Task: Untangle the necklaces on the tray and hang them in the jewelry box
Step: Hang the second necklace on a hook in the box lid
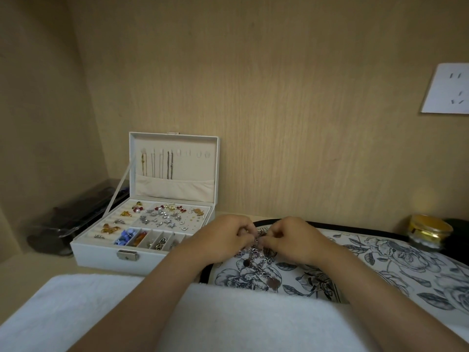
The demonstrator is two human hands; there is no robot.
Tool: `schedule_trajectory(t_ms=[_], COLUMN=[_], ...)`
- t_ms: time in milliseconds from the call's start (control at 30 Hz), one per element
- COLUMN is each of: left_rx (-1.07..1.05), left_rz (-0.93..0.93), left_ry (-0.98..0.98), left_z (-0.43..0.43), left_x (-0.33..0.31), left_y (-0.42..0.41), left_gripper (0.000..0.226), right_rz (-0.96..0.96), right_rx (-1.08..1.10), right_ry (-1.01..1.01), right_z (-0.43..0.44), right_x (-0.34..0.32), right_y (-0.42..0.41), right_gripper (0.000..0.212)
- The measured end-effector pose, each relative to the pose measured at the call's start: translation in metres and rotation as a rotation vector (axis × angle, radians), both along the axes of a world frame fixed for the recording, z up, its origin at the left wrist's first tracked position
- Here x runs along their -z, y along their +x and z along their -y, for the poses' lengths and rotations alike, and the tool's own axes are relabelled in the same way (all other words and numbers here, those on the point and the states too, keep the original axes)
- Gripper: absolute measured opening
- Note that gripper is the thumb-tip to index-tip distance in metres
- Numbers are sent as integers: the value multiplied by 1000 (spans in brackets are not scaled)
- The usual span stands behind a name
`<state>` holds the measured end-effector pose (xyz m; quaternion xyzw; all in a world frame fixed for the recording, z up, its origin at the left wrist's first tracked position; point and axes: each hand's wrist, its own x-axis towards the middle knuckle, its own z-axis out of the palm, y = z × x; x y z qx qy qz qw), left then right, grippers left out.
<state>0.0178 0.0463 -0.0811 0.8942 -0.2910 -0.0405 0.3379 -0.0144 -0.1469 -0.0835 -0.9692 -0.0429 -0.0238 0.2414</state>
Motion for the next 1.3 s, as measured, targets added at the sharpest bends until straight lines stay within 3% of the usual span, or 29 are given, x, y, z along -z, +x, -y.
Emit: schedule_trajectory(t_ms=[67,133,267,433,600,700,767,867,933,1033,1133,1233,1300], left_rx=[-52,-53,-53,-102,-111,-95,-79,-81,-67,-53,-64,-38,-44], left_rz=[275,406,368,314,228,224,252,218,44,-157,-143,-113,-126], left_ry=[197,338,416,306,208,91,-7,-166,-297,-435,-427,-324,-226], left_z=[-1,2,10,12,10,8,8,8,7,6,4,1,-4], left_x=[5,12,16,24,23,23,19,9,4,1,-4,-9,-14], left_y=[2,1,4,9,9,7,6,4,1,0,0,-1,-1], left_gripper=[16,21,23,20,20,19,16,13,13,14,8,10,12], right_rz=[13,37,-9,-82,-22,-7,3,8,-42,-185,-210,-199,-157], right_rx=[15,18,-38,-40,27,-49,-72,-2,-7,-89,-176,-101,-49], right_ry=[-68,-105,-21,-27,1,53,227,513,718,982,927,979,883], right_z=[-9,-13,-11,-6,-15,-16,-15,-11,-11,-13,-12,-7,-1], right_x=[5,8,7,9,11,13,14,10,5,-3,-7,-10,-16], right_y=[-2,-1,3,5,2,3,5,6,6,4,1,4,3], right_gripper=[36,30,4,9,24,18,7,10,9,28,26,25,25])
